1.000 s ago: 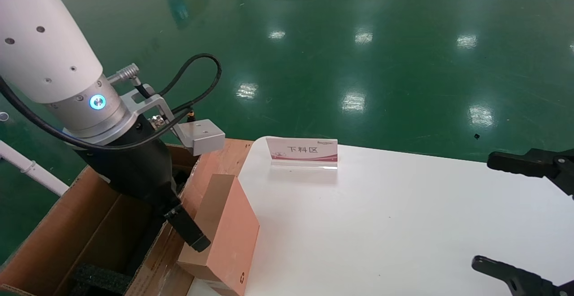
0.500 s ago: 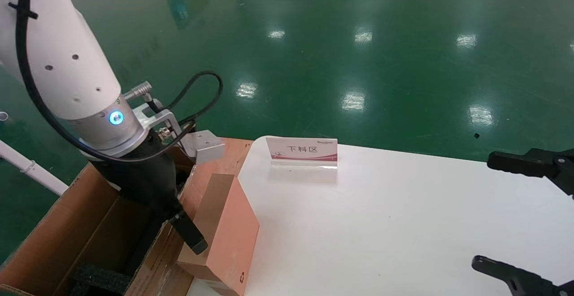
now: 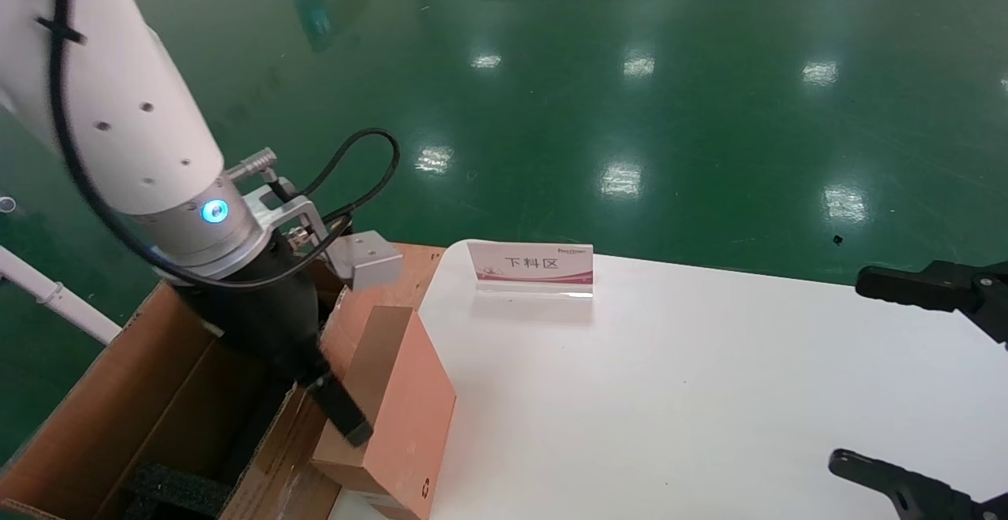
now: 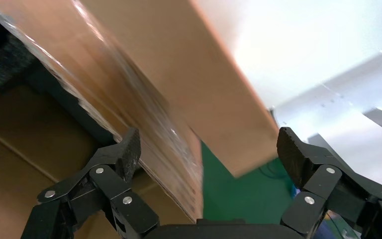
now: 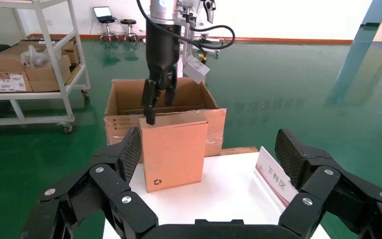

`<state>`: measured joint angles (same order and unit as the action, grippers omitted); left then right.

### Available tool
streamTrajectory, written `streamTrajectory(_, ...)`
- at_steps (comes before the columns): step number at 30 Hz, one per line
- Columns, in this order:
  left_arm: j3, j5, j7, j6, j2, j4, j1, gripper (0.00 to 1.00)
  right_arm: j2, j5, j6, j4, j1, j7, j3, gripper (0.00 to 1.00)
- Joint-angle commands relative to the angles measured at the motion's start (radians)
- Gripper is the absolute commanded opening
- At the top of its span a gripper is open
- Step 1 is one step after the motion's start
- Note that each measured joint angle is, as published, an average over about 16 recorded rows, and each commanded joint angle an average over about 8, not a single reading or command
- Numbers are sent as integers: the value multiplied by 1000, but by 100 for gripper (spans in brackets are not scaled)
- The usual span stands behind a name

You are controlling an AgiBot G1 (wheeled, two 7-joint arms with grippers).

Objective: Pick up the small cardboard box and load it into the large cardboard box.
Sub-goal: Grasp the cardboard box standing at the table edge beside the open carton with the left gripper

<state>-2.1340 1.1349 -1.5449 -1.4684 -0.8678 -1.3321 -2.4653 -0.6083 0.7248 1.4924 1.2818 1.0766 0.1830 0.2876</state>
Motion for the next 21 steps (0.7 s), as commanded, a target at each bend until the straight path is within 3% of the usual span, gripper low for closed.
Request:
streamTrajectory(1,-1,-2,5,-2,-3,9,4,100,0,0,0,0,0,0,0,100)
streamTrajectory(21,17,-44,126,36,21,114,76,100,0,-1,0,-1,1,-1,1,100)
